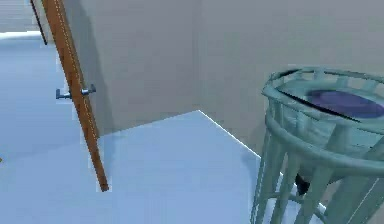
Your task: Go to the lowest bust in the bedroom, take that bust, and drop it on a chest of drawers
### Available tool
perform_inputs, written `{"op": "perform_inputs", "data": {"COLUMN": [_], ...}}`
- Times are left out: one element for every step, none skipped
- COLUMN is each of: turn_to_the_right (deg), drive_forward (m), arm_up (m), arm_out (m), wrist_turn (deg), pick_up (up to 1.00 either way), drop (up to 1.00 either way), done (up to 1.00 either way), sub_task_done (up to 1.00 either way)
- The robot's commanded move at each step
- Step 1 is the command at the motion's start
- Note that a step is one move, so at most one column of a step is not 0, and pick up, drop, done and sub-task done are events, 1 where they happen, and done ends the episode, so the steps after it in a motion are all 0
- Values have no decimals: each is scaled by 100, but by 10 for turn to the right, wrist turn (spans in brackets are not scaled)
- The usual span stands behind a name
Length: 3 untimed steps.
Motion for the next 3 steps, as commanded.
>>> {"op": "perform_inputs", "data": {"turn_to_the_right": [-450,-90,0], "drive_forward": [0,0,100], "arm_up": [0,0,0], "arm_out": [0,0,0], "wrist_turn": [0,0,0], "pick_up": [0,0,0], "drop": [0,0,0], "done": [0,0,0], "sub_task_done": [0,0,0]}}
